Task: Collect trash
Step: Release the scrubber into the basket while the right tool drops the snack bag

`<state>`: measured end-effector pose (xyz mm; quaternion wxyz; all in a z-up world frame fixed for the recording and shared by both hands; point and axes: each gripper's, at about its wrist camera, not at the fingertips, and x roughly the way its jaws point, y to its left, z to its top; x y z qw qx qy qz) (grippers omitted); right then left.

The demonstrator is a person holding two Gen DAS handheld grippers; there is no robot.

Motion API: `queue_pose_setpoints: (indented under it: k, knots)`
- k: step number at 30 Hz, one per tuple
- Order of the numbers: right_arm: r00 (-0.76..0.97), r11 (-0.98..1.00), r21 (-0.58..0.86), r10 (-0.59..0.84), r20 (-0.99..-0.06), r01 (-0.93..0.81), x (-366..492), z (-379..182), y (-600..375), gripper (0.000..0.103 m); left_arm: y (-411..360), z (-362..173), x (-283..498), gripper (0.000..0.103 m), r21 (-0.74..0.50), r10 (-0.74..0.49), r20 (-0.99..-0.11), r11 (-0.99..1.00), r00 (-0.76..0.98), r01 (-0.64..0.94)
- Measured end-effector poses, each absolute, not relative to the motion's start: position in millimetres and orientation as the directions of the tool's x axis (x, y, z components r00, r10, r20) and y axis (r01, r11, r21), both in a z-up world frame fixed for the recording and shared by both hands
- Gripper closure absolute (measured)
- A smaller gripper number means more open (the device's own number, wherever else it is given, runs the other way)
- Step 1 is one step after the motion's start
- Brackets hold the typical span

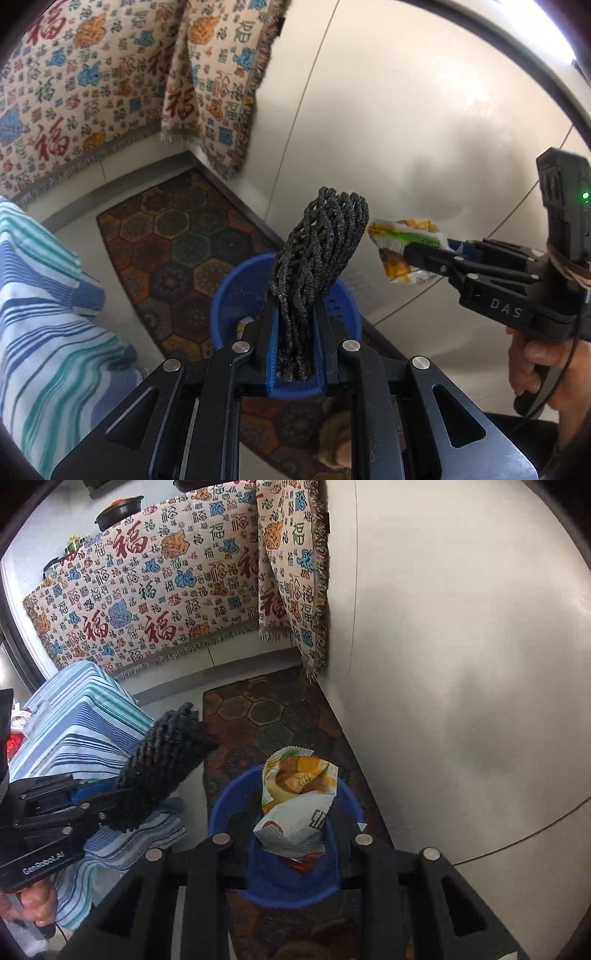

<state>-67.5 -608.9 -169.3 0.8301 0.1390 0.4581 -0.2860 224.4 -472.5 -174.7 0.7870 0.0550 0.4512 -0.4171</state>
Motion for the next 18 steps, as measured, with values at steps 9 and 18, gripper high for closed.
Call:
queue_pose_setpoints:
  k: [9,18]
  knots:
    - [0.371,0.81,-0.017,-0.287,-0.883,0.586,-68.4,-196.6,-633.0,0.074,-504.2,-207.2,243.1,0.088,-0.297,-0.571,-0.793,0.666,0.212,0.685]
    - [0.381,0.824,-0.003,-0.265,-0.886,0.567,-61.6,-210.9,-636.3,0.041,-521.6,-222.3,244.6,0.038,-0.28,-0.565,-0.796,0.662,0.218,0.695]
